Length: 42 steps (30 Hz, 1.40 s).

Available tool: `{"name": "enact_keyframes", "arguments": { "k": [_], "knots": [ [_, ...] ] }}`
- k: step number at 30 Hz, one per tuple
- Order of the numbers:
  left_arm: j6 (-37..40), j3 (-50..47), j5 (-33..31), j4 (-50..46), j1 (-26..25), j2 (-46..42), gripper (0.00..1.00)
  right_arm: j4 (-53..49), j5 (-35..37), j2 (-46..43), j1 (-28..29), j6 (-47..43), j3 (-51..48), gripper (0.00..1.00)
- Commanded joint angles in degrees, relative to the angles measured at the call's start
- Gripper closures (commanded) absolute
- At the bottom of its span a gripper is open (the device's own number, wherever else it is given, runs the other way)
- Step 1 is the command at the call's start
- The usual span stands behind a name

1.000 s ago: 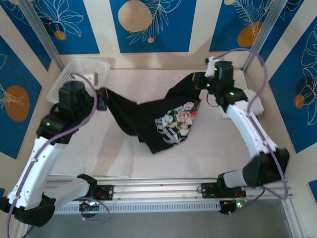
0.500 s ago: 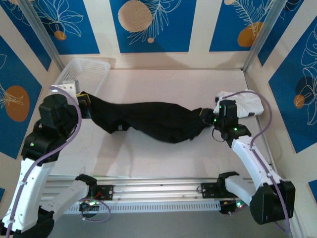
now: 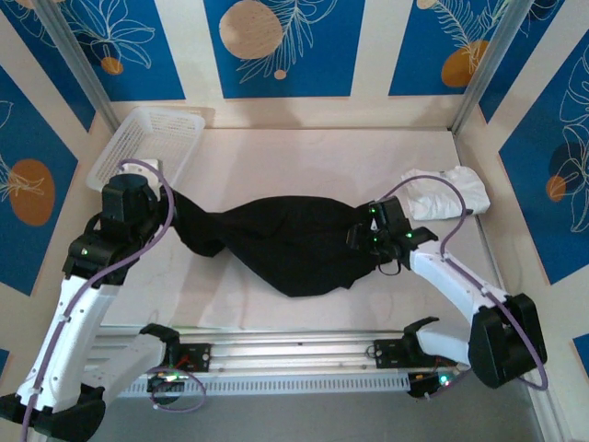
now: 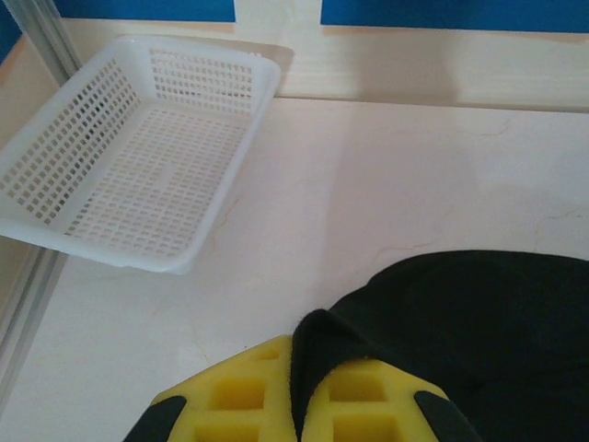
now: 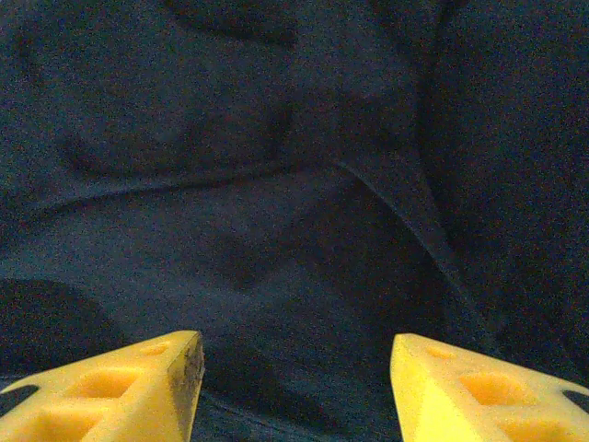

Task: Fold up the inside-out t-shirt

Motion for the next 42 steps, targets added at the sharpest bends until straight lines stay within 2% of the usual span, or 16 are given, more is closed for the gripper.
{"name": "enact_keyframes", "arguments": {
  "k": [1,4,12,14,16,20,24,27,31,35,39,42],
  "knots": [
    [1.74,-0.38,1.99,2.11,0.83,0.53,1.0,-5.0,5.8,1.44,-0.68,1.25,1.94,0.42],
    [1.93,-0.32,3.05,2.23,0.75,1.0,1.0,-7.39,10.32,3.4,-1.49,1.43,4.04,0.41],
    [2.1,-0.84,4.49,2.5,1.01,1.0,1.0,-6.48,5.52,6.56,-4.82,4.28,2.98,0.41],
    [2.26,-0.89,4.86,2.5,1.04,1.17,1.0,-5.4,4.58,7.07,-5.05,3.98,2.45,0.44],
    [2.22,-0.77,5.04,2.63,1.27,1.42,1.0,-4.28,3.57,7.32,-5.03,3.13,2.18,0.54],
    [1.82,0.04,5.64,2.45,2.34,2.06,1.0,-1.93,0.48,3.23,-5.59,1.36,1.59,0.88],
    [1.45,2.62,5.8,1.28,3.88,2.84,1.0,-1.19,-5.7,-3.79,-8.01,-2.38,4.69,0.99],
    [2.14,6.98,4.35,-0.61,5.72,3.87,1.0,-2.65,-11.06,-7.48,-9.6,-4.72,9.8,1.0],
    [3.26,14.34,1.87,-2.29,9.39,4.89,1.0,-6.14,-14.61,-10.21,-11.13,-6.71,17.88,1.0],
    [3.6,20.9,-0.01,-3.65,15.08,5.85,1.0,-8.69,-17.53,-11.69,-13.5,-7.79,23.48,1.0],
    [3.52,26.08,-0.63,-5.53,21.42,7.5,1.0,-10.89,-18.63,-11.2,-15.5,-8.23,26.22,1.0],
    [3.03,26.4,0.2,-6.27,24.07,8.89,1.0,-11.23,-18.91,-10.39,-15.88,-8.37,25.63,1.0]
  ]
}}
